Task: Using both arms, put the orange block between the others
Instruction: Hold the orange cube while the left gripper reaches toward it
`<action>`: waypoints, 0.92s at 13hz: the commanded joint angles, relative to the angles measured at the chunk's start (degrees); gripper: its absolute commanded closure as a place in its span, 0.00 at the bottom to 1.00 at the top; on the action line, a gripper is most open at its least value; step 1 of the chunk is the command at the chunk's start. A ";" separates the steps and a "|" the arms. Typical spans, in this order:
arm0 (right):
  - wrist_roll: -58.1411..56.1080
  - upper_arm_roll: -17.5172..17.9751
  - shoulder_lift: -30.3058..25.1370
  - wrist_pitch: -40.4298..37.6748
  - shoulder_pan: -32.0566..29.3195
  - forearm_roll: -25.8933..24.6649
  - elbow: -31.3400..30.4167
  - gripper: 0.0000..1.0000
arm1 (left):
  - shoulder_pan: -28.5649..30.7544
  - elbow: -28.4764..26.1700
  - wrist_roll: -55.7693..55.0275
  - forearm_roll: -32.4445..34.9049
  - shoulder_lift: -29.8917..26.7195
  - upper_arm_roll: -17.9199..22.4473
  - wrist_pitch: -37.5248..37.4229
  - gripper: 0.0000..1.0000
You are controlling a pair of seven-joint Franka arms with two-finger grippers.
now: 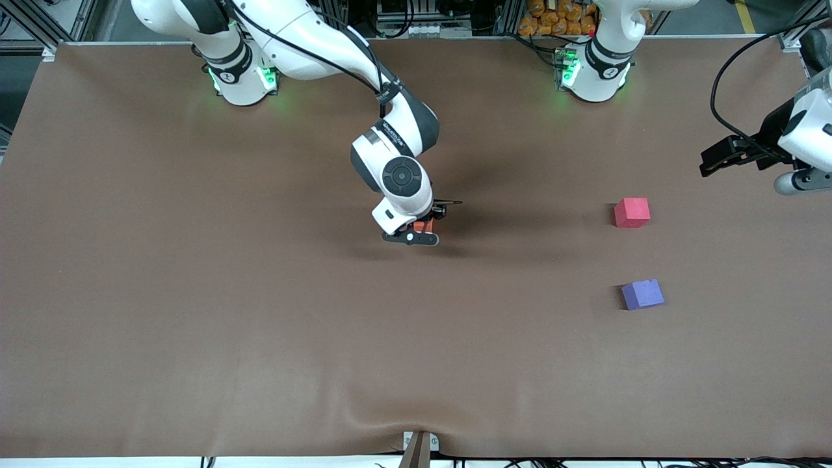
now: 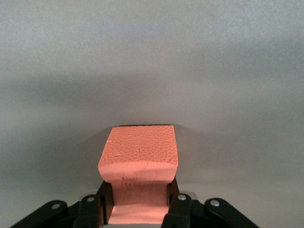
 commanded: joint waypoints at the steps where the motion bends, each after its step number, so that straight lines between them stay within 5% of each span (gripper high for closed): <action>1: 0.26 -0.18 1.00 0.12 0.22 0.65 1.46 0.00 | -2.21 1.23 -0.16 -0.06 2.40 -0.31 0.99 0.00; 7: -0.01 -0.27 -0.05 -2.50 -0.40 0.73 1.98 0.00 | -8.01 10.11 -7.97 -0.84 13.38 -2.95 1.26 0.00; 12: -7.72 -0.53 -1.54 -21.21 -6.18 0.99 10.33 0.00 | -13.03 10.20 -12.65 -6.81 19.45 -2.95 6.00 0.00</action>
